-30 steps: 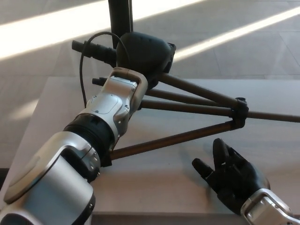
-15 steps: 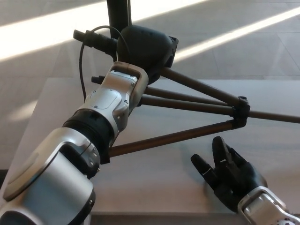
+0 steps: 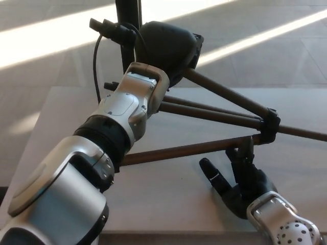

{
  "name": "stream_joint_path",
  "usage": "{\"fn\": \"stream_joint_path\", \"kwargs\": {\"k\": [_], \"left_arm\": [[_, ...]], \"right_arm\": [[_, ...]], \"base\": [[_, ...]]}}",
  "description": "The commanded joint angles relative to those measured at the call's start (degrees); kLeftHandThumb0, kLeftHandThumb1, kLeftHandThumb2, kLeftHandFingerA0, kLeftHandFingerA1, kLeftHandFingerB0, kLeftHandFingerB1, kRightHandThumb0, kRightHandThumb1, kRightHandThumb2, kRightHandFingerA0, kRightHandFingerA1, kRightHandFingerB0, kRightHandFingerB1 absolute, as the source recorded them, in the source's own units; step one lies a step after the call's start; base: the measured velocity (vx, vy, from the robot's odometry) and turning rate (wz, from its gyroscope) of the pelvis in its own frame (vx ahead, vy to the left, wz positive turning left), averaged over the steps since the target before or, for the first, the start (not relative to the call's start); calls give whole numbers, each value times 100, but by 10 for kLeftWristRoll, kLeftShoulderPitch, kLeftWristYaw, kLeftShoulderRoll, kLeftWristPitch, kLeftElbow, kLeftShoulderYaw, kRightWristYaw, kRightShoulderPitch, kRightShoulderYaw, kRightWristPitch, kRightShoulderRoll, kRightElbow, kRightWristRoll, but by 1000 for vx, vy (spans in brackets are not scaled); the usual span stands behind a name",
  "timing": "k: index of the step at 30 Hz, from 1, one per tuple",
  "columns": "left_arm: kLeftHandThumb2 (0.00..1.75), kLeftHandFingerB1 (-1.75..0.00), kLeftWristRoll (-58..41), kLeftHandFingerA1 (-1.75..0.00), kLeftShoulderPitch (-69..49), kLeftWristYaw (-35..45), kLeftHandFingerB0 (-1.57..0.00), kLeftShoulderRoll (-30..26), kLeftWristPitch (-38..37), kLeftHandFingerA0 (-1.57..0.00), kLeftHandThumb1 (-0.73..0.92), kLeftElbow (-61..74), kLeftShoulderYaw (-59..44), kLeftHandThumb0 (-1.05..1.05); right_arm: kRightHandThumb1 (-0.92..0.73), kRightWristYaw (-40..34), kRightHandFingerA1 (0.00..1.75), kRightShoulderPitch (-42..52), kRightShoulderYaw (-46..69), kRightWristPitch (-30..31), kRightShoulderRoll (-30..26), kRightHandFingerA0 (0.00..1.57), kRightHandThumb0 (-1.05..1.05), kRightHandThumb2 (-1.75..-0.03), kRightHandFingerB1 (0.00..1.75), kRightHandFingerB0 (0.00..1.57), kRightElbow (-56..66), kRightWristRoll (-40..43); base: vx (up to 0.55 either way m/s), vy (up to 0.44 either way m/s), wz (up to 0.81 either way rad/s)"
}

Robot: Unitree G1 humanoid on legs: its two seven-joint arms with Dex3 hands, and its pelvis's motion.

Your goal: Use both hands of the robot to pick up the tripod lying in the middle of the desk and make it stand upright on the desk

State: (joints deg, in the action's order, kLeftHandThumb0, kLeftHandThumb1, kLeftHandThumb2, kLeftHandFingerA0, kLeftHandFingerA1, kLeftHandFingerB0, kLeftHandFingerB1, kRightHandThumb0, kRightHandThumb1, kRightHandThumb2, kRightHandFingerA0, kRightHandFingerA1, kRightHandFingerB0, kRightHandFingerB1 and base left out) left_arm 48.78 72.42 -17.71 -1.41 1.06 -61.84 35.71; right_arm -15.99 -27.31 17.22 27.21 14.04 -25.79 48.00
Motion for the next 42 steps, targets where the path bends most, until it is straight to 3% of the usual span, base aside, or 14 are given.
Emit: {"fn": "stream_joint_path", "kwargs": {"k": [1,8,10,12,17,25,27,28,29,32,33,35,37,42], "left_arm": [[80,-117,7,-167,27,-16,-79,-9,0,-91,69,10,1,-27],[85,-142,6,-175,27,-27,-79,-1,2,-93,67,6,0,-27],[105,-121,1,-135,22,-20,-99,-2,0,-120,56,8,-3,-34],[92,-154,0,-175,17,-30,-79,-1,-3,-95,61,8,-4,-25],[92,-128,-2,-175,9,-28,-77,-1,-5,-92,58,9,-7,-24],[94,-133,5,-171,10,-46,-77,-2,-8,-111,58,4,-2,-17],[91,-135,3,-175,7,-45,-77,-3,-11,-94,60,5,-3,-23],[90,-136,3,-175,5,-48,-77,-4,-12,-94,61,5,-3,-24],[87,-132,4,-175,5,-49,-77,-4,-10,-94,63,5,-2,-26],[86,-134,8,-175,6,-49,-78,-5,-6,-94,61,3,1,-26],[86,-129,7,-175,10,-36,-77,-5,0,-94,64,2,1,-26],[87,-125,0,-175,12,-31,-77,-3,-4,-92,62,0,-3,-24],[87,-124,0,-175,16,-29,-76,-3,-7,-91,61,-1,-4,-24],[94,-146,1,-175,12,-58,-75,-5,-20,-94,56,-2,-4,-23]], "right_arm": [[-43,-9,87,-22,14,-34,46,6,-105,-94,73,1,-78,-19],[-60,10,100,-49,5,-63,37,0,-105,-57,87,0,-123,-34],[-55,9,95,-68,10,-68,33,0,-105,-60,82,0,-136,-29],[-55,13,85,-78,12,-74,29,0,-105,-60,77,0,-145,-28],[-32,12,85,-116,27,-94,15,0,-105,-87,67,0,-179,-30],[-42,49,80,-155,18,-120,-10,0,-105,-59,89,0,-222,-67],[-40,33,142,-149,17,-133,0,1,-105,-50,116,0,-206,-74],[-24,30,87,-145,15,-142,4,24,-67,-93,74,3,-200,-80],[-24,22,141,-143,13,-151,8,41,-54,-101,123,15,-195,-86],[-15,-5,114,-141,12,-160,15,86,-38,-125,107,50,-185,-101],[-18,-1,89,-131,5,-170,18,125,-32,-130,92,115,-177,-112],[-26,28,131,-108,-18,-170,17,147,-13,-113,130,145,-163,-131],[-10,25,137,-99,-38,-167,12,157,-55,-159,132,147,-151,-151],[-30,14,143,-75,-88,-162,-2,157,-64,-132,138,140,-124,-200]], "base": [[0,0,0],[0,0,0],[0,0,0],[0,0,0],[0,0,0],[0,0,0],[0,0,0],[0,0,0],[0,0,0],[0,0,0],[0,0,0],[0,0,0],[0,0,0],[0,0,0]]}}
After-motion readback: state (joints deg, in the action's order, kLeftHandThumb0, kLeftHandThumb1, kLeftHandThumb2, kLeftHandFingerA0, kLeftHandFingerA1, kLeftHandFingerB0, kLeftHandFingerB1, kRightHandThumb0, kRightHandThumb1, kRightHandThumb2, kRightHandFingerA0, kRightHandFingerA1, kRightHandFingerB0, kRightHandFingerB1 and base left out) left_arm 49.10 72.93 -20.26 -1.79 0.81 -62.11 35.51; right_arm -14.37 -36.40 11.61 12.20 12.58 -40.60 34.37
